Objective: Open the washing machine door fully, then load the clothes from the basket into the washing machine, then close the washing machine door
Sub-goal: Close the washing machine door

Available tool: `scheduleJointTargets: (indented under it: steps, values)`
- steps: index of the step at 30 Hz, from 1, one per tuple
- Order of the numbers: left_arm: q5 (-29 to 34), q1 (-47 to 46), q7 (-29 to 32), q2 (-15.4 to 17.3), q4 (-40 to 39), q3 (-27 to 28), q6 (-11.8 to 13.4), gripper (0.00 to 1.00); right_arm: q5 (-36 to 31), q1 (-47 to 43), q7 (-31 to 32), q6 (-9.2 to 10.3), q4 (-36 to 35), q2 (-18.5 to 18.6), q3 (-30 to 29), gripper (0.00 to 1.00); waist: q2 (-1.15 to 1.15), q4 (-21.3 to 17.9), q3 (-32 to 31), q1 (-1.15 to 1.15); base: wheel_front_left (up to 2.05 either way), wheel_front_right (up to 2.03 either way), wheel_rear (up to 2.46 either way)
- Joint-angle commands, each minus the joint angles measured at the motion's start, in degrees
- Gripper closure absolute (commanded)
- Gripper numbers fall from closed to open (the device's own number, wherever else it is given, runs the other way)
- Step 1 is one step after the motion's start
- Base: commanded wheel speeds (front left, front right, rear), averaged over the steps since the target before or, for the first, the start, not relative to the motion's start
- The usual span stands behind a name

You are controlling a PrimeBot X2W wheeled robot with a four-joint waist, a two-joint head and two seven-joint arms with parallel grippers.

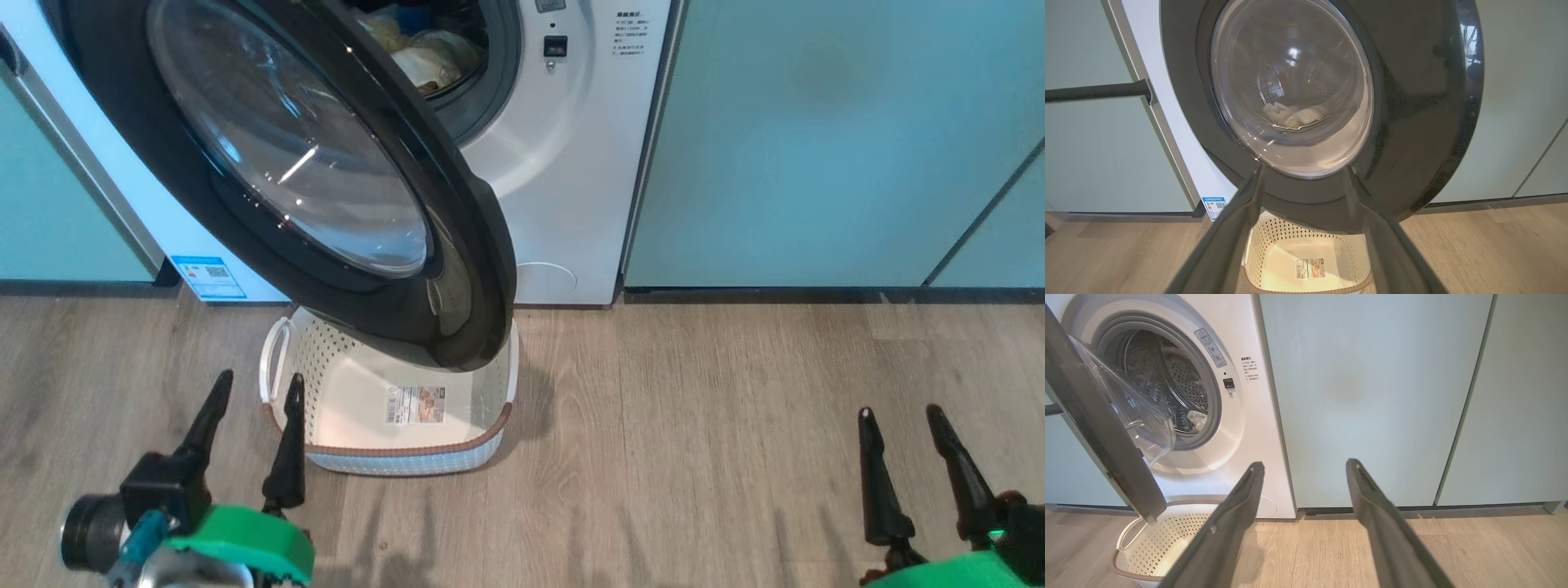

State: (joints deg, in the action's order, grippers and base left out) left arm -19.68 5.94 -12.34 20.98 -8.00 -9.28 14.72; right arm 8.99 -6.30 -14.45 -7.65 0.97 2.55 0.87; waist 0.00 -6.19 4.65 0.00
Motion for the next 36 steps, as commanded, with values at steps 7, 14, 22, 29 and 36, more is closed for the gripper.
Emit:
scheduleJointTargets:
  steps: [7,14,22,29,36]
  values:
    - [0.26,-0.43,0.58,0.67,-2.7,2.04,1.24,0.0,-0.73,0.2,-0.3,0.16,-1.93,0.32,1.76,0.0,0.0,-0.03,-1.02,0.0,0.0,0.0,0.0]
    - [0.35,-0.33,0.73,0.78,-3.09,1.9,1.66,0.0,-0.57,0.07,-0.17,0.16,-2.09,0.32,1.99,0.0,0.0,-0.3,-1.12,0.0,0.0,0.0,0.0]
    - [0.69,-0.67,1.09,0.93,-3.07,1.5,2.12,0.0,-0.42,0.21,-0.19,0.16,-1.91,0.32,2.1,0.0,0.0,-0.71,-1.05,0.0,0.0,0.0,0.0]
    - [0.73,-0.92,1.08,0.89,-3.05,1.29,2.4,0.0,-0.04,0.34,-0.23,0.16,-1.73,0.32,2.07,0.0,0.0,-0.75,-0.89,0.0,0.0,0.0,0.0]
    - [0.96,-1.57,0.87,0.79,-2.92,0.72,2.48,0.0,1.41,0.36,0.33,0.16,-1.33,0.32,2.27,1.0,0.0,0.2,-0.78,0.0,0.0,0.0,0.0]
